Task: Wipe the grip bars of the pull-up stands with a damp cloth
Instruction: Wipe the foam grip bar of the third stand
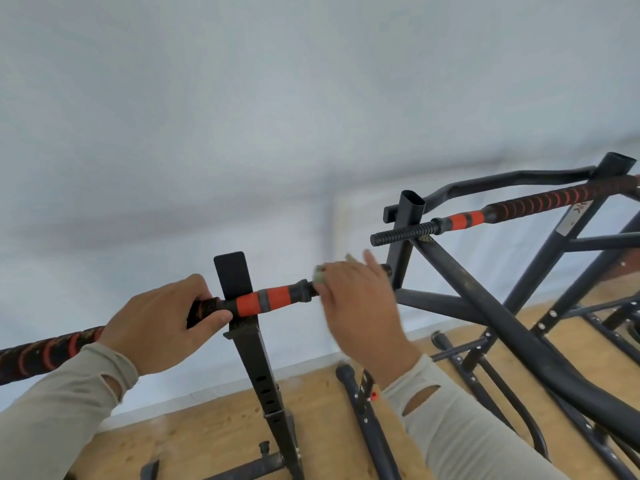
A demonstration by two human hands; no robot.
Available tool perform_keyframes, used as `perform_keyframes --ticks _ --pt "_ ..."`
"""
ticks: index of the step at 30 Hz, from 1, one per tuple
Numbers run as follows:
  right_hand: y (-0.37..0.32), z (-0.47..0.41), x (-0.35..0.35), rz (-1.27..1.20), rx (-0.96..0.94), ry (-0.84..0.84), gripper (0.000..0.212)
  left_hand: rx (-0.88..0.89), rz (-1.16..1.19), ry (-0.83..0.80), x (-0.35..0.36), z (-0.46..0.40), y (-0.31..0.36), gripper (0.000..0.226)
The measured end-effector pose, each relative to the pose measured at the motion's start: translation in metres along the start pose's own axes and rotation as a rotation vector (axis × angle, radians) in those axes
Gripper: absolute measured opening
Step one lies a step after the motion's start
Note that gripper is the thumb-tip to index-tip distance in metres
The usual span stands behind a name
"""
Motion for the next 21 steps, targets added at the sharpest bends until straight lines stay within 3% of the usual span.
perform_keyframes --ticks 3,6,7,9,11,14,16,19,21 --pt "-0.019 0.001 0.011 -0.072 -0.120 -0.002 0.004 -0.005 0.008 -0.002 -0.001 0.001 -0.001 0.031" --pt "0.008 0.004 0.000 0.017 -0.190 -0.073 0.007 0.005 -0.001 -0.007 0.000 0.000 0.001 0.031" --pt "0.025 0.001 -0.004 0.051 -0.169 -0.110 0.003 0.008 -0.004 -0.008 0.000 0.000 0.001 0.031" --pt "0.054 -0.009 -0.017 0.056 -0.069 -0.198 0.024 0.010 -0.005 -0.008 0.000 0.000 0.002 0.032" --pt "0.064 -0.019 -0.020 -0.033 0.034 -0.297 0.031 0.008 -0.006 -0.008 -0.001 0.000 0.002 0.033" --pt "0.062 -0.038 0.003 0.047 0.145 -0.543 0.026 0.014 -0.013 -0.009 -0.001 0.001 0.002 0.034" --pt "0.052 -0.051 0.025 0.003 0.140 -0.811 0.024 0.022 -0.021 -0.006 -0.001 0.000 0.002 0.035" --pt "0.024 -0.059 0.054 -0.095 0.062 -1.155 0.027 0.021 -0.019 -0.002 0.000 -0.001 0.001 0.035" --pt "-0.003 -0.061 0.069 -0.012 -0.105 -1.249 0.028 0.015 -0.009 -0.002 0.000 0.000 0.000 0.035"
Point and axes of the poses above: each hand's wrist, its own z-axis away from the middle knuckle, its own x-axis out of the palm, y = z × x, the point moved 10 cm from there along -z, towards the middle knuckle, and after that the axes turned 7 degrees about -y, right-handed, at the moved point
